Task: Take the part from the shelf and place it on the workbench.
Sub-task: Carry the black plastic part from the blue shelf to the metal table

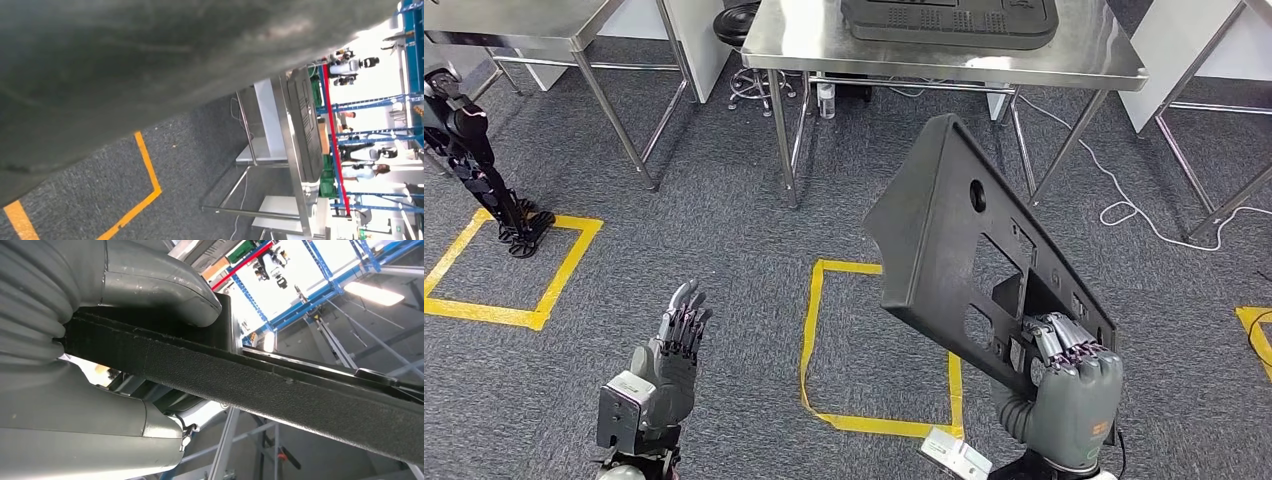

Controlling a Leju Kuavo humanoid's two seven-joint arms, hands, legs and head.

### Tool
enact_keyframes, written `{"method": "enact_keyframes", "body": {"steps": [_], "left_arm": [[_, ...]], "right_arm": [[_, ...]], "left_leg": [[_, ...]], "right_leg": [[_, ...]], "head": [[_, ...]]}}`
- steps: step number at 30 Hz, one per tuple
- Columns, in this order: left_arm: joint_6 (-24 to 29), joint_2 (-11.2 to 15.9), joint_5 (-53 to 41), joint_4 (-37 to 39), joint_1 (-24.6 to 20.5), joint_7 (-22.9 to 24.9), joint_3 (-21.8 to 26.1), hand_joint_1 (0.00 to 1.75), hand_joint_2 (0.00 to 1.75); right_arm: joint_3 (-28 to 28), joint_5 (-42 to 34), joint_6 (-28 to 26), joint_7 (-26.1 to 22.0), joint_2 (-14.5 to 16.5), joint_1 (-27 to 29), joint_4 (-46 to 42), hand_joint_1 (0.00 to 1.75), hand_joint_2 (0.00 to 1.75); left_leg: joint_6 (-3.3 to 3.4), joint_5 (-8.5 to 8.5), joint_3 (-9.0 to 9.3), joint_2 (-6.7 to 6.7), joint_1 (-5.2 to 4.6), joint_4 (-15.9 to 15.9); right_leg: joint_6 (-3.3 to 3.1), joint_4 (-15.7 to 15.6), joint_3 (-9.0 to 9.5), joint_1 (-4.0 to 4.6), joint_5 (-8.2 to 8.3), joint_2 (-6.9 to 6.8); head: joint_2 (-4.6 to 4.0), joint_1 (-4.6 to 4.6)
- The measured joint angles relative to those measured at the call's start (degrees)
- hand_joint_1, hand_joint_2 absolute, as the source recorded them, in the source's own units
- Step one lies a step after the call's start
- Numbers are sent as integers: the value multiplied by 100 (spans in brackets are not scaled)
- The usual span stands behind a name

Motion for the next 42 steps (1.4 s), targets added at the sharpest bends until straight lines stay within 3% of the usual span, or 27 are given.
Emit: {"method": "enact_keyframes", "body": {"steps": [7,12,13,15,17,18,19,21,22,24,25,27,29,30,32,34,35,36,38,39,40,42], "left_arm": [[-21,-1,-25,0,-26,3,76,0,0],[-51,-11,-27,1,-69,5,106,0,0],[-60,-16,-28,1,-75,5,110,0,0],[-78,-26,-28,4,-83,5,120,0,0],[-89,-31,-28,14,-83,5,131,0,0],[-92,-33,-28,19,-81,5,135,0,0],[-95,-35,-28,22,-81,5,139,0,0],[-105,-45,-33,22,-81,5,138,0,0],[-109,-50,-46,21,-81,8,127,0,0],[-103,-60,-92,20,-80,27,69,0,0],[-93,-63,-119,20,-77,40,24,0,0],[-56,-70,-155,18,-70,61,-73,0,0],[-8,-75,-163,16,-69,70,-151,0,0],[13,-76,-161,16,-63,72,-174,0,0],[40,-74,-151,17,-42,81,-199,0,0],[64,-70,-140,17,-24,92,-221,0,0],[74,-68,-136,17,-19,94,-231,0,0],[84,-67,-133,16,-14,96,-238,0,0],[96,-63,-126,14,4,99,-245,0,0],[100,-61,-121,10,14,103,-249,0,0],[103,-59,-117,3,18,107,-256,0,0],[108,-62,-112,-22,11,110,-285,0,0]], "right_arm": [[20,16,0,2,2,-22,61,175,175],[19,6,0,-66,14,-18,70,175,175],[19,0,0,-79,15,-19,70,175,175],[18,-14,0,-101,16,-15,71,175,175],[15,-32,0,-109,15,5,73,175,175],[12,-41,0,-112,14,18,74,175,175],[10,-49,0,-114,14,29,74,175,175],[3,-57,0,-115,13,50,70,175,175],[-7,-65,0,-116,12,77,60,175,175],[-51,-91,0,-134,5,192,-9,175,175],[-87,-118,0,-150,1,272,-63,175,175],[-159,-176,0,-189,-8,424,-172,175,175],[-210,-213,0,-228,-13,520,-251,175,175],[-227,-225,0,-246,-14,551,-275,175,175],[-260,-254,0,-269,-15,588,-286,175,175],[-286,-271,0,-282,-16,608,-286,175,175],[-292,-273,0,-286,-16,611,-286,175,175],[-297,-273,0,-289,-16,611,-286,175,175],[-306,-277,0,-292,-18,607,-284,175,175],[-309,-281,0,-292,-20,606,-284,175,175],[-312,-285,0,-292,-22,606,-284,175,175],[-315,-291,0,-287,-31,602,-290,175,175]], "left_leg": [[95,-8,-24,2,-59,27],[273,-25,9,12,-29,-47],[293,-19,33,21,-10,-50],[305,-16,42,37,8,-49],[289,-34,42,46,14,-47],[271,-48,54,46,21,-46],[245,-67,75,45,34,-44],[170,-121,143,44,69,-41],[121,-157,182,43,77,-40],[20,-211,240,44,75,-45],[-22,-229,272,44,76,-42],[-85,-245,303,53,99,61],[-124,-283,80,59,120,548],[-138,-356,-157,57,123,931],[-155,-656,-682,54,122,1550],[-136,-873,-958,53,118,1579],[-103,-805,-978,50,110,1361],[-47,-555,-948,47,92,1044],[71,148,-863,0,27,453],[111,393,-821,-25,-3,297],[139,481,-784,-54,-23,223],[194,411,-635,-62,-17,165]], "right_leg": [[88,-17,-8,-57,20,0],[223,119,-47,-74,32,-13],[202,271,-134,-72,-65,-22],[153,923,-470,-68,-369,-36],[166,1586,-835,-76,-598,-38],[198,1665,-896,-83,-604,-41],[239,1518,-843,-89,-527,-47],[332,719,-467,-105,-202,-92],[317,354,-299,-99,-114,-129],[196,31,-151,-66,-84,-185],[102,25,-135,-48,-133,-185],[-13,23,-4,-64,-127,-148],[-120,21,175,-74,-168,-118],[-158,21,237,-64,-213,-109],[-198,20,360,-40,-326,-71],[-199,18,532,-14,-464,-23],[-197,17,637,-1,-543,-4],[-194,11,729,11,-628,10],[-163,-3,899,47,-810,38],[-139,-41,973,60,-886,50],[-92,-41,1058,72,-904,63],[35,137,1080,80,-797,64]], "head": [[0,-3],[0,2],[0,12],[0,30],[0,32],[0,32],[0,32],[0,35],[0,38],[0,33],[0,30],[0,21],[0,5],[0,2],[0,-2],[0,-3],[0,-3],[0,-3],[0,-3],[0,-5],[0,-5],[0,-8]]}}
